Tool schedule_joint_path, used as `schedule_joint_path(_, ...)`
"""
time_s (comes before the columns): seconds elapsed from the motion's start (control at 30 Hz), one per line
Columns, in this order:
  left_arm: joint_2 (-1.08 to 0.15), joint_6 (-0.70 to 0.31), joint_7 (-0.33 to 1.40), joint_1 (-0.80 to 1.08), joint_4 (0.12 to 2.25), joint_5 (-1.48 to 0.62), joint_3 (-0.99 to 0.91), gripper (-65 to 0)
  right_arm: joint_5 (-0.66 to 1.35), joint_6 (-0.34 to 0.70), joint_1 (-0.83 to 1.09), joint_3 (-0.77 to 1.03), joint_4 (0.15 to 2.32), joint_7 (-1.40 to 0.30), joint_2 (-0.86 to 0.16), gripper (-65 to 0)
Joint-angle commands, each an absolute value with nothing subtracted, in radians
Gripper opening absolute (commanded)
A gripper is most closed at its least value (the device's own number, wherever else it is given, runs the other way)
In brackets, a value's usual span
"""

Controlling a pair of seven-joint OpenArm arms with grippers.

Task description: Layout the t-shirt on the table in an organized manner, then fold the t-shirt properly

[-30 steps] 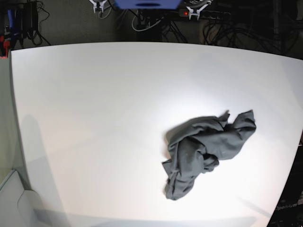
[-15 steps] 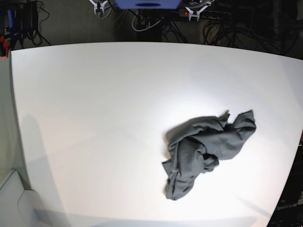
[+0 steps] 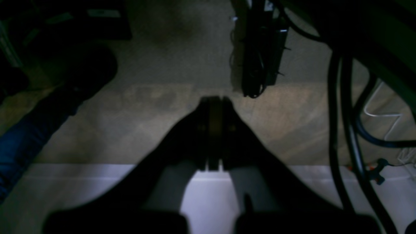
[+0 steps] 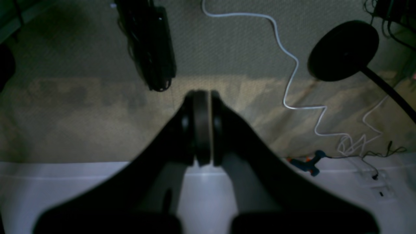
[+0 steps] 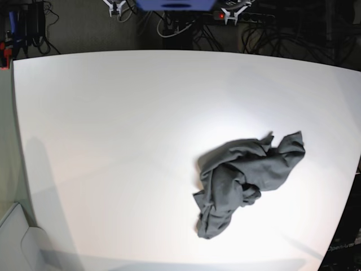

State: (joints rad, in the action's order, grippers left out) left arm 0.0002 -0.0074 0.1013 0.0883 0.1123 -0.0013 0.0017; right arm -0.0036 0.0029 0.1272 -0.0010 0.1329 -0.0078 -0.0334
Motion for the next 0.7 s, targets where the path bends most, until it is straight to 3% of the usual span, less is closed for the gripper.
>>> schedule_joint_path(0.0,-0.001,-0.008,0.101,0.091,0.113,0.001,0.001,-65.0,-0.005,0.008,0.130,0.001,0.134,-0.012,-0.036,-65.0)
schedule_joint_path(0.67,0.007,-0.008,0.102,0.094,0.113,0.001,0.001,-65.0,-0.005,0.008,0.134,0.001,0.136,-0.012,-0.036,-65.0)
